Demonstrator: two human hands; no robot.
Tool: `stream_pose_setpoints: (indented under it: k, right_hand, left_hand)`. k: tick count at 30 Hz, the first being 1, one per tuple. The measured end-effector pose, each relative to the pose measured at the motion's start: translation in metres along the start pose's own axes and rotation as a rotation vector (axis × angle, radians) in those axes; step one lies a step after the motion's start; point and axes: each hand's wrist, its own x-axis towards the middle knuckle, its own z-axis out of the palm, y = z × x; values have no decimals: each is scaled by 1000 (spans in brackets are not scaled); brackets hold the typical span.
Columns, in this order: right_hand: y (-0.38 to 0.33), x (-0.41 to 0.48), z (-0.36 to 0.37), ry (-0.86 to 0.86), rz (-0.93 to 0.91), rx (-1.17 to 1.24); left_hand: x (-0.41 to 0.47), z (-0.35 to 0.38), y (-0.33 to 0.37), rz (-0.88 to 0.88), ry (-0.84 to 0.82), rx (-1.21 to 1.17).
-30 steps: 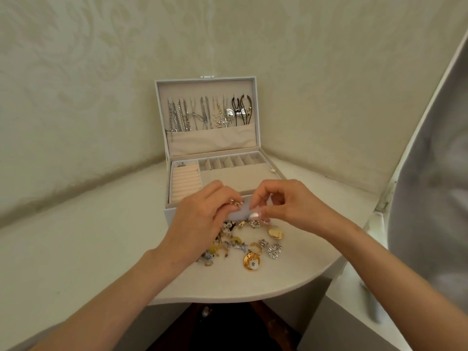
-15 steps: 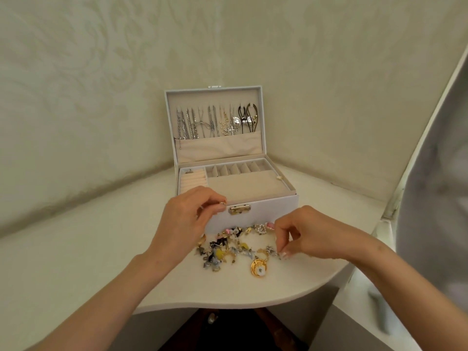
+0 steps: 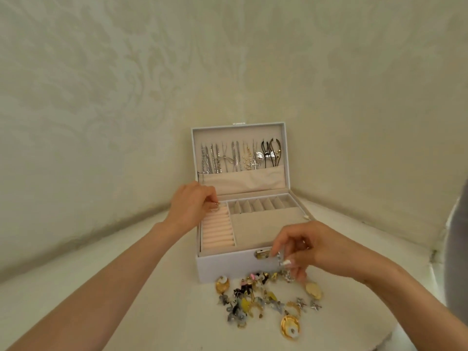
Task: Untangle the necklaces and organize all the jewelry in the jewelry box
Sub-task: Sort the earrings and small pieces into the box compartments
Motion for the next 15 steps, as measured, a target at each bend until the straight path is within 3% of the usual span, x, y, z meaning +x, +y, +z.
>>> stream_pose_setpoints:
  k: [7, 15]
  right_hand:
    - [-8, 37, 0, 187, -37, 145]
    - [-11, 94, 9, 281, -19, 237]
  left_hand:
    - [1, 12, -12, 39, 61, 15]
    - [1, 11, -19, 127, -79, 134]
